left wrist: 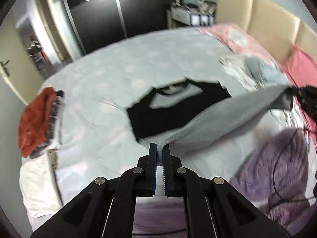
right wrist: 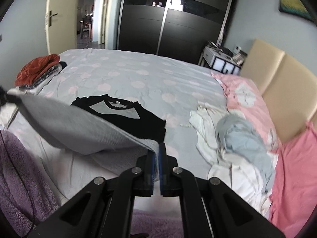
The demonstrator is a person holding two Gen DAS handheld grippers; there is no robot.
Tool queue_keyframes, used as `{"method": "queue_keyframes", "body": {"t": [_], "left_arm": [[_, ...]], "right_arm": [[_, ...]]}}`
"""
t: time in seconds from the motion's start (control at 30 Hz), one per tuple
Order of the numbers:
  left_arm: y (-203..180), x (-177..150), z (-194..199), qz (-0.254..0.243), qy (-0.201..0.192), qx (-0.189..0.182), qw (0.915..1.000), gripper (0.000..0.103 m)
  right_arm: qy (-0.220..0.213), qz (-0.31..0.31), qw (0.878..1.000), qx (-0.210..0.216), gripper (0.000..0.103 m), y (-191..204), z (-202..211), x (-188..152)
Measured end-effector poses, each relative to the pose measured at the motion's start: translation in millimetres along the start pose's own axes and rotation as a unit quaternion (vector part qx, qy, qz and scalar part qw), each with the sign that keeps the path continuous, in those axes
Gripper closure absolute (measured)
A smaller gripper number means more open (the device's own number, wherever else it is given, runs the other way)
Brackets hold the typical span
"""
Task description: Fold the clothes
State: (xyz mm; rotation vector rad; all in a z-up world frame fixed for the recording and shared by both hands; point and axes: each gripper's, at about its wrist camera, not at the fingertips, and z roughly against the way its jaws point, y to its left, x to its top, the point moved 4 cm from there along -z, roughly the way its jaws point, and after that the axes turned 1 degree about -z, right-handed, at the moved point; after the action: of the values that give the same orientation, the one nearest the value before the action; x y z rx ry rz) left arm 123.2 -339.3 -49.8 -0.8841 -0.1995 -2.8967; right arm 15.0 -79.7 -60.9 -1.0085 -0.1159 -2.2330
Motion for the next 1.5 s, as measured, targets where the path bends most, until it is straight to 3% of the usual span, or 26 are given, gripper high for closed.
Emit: {"method": "queue_keyframes", "body": {"t": [0.17,0.37,0.57,0.87,1.0,1.17,1.3,1.33,1.5], "left_arm": [[30,30,-4,0.010,-0.023,0.023,0.9994,0.098],[46,65,-50,0.001,-0.014,0.058,0.9982,0.098],[61,90,-138,-0.002,0.028,0.074,0.9969,0.098],[80,104,-285,0.007,0.098,0.067,0.9930,0.098],[92,99,-338,0.035,0.124,0.049,0.9905,0.098],[107,92,-370,0.083,0.133,0.023,0.9873,0.094],[117,89,-374,0.120,0.124,0.007,0.9850,0.085],[119,89,-374,0.125,0.124,0.009,0.9844,0.079],[129,89,-372,0.147,0.133,0.004,0.9801,0.077]], "right_arm": [[0.000,0.033,0.999,-0.005,0.100,10,-18,33],[0.020,0.065,0.998,-0.019,0.100,14,-69,72],[0.067,0.081,0.994,-0.019,0.100,17,-156,93],[0.136,0.076,0.988,0.006,0.100,18,-304,85],[0.158,0.051,0.986,0.030,0.100,15,-343,73],[0.180,0.012,0.982,0.064,0.099,10,-384,61],[0.191,-0.035,0.977,0.086,0.086,-4,-387,60],[0.195,-0.051,0.975,0.093,0.085,-9,-387,60],[0.228,-0.163,0.948,0.149,0.076,-38,-388,60]]}}
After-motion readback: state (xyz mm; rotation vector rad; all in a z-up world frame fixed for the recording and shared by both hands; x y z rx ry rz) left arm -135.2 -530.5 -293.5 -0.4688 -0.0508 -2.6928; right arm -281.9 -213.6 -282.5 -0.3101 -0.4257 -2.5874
